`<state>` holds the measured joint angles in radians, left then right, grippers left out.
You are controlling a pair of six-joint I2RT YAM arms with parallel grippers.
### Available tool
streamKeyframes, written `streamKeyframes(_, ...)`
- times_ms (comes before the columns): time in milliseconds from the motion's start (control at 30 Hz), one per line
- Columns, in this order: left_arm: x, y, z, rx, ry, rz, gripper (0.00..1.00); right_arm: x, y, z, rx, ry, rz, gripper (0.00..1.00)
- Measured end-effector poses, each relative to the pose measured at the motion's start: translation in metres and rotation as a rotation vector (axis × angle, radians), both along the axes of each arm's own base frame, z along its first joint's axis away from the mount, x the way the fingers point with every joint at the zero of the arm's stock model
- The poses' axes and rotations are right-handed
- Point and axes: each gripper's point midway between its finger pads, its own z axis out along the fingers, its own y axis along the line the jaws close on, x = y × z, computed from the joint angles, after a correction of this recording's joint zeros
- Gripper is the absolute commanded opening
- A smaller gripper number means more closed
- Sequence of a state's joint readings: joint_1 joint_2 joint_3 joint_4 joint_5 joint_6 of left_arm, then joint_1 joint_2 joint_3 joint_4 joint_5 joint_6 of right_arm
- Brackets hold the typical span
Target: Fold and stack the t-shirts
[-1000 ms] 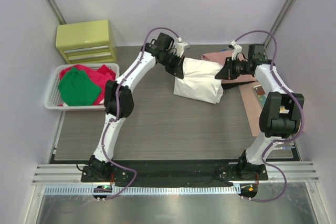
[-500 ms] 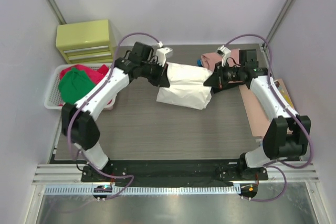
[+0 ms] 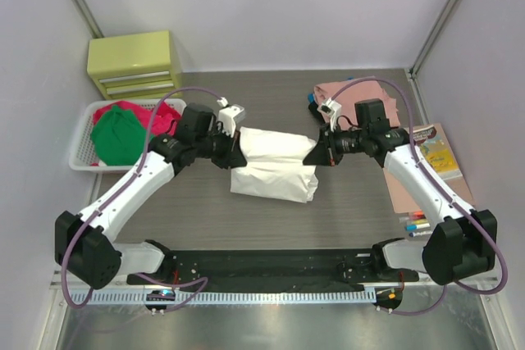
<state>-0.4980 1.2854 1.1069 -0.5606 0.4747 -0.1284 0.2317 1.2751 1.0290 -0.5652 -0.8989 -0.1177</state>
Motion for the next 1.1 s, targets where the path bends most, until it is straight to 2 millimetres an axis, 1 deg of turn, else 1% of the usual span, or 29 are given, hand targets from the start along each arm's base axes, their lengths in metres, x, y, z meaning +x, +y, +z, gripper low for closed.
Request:
streamKeyframes(100,0.0,0.006,-0.007,0.024,0.001,0.029,0.0,-0.001,0.007,-0.003,-0.011,-0.007,0.015,0.01)
streamKeyframes(167,0.001,0.01,-0.007,0.036,-0.004,0.043,0.0,-0.002,0.012,-0.008,-0.025,-0.001,0.028,0.01)
streamKeyframes(300,0.002,0.023,-0.011,0.053,0.007,0.079,0.0,-0.005,0.029,-0.027,-0.066,0.029,0.073,0.01)
streamKeyframes(500,-0.003,0.047,-0.041,0.08,0.108,0.16,0.0,-0.007,0.051,-0.052,-0.12,0.055,0.134,0.01)
streamKeyframes(600,-0.005,0.057,-0.049,0.074,0.146,0.207,0.0,-0.005,0.06,-0.058,-0.136,0.055,0.154,0.01)
streamKeyframes(767,0.0,0.076,-0.045,0.043,0.165,0.298,0.0,0.003,0.081,-0.062,-0.145,0.039,0.191,0.01)
streamKeyframes(867,-0.001,0.087,-0.044,0.038,0.164,0.349,0.0,0.006,0.095,-0.068,-0.156,0.032,0.219,0.01)
streamKeyframes(967,-0.003,0.097,-0.049,0.049,0.183,0.39,0.0,0.01,0.108,-0.079,-0.169,0.045,0.24,0.01)
streamKeyframes(1100,-0.002,0.103,-0.056,0.065,0.21,0.413,0.0,0.014,0.115,-0.093,-0.183,0.066,0.251,0.01)
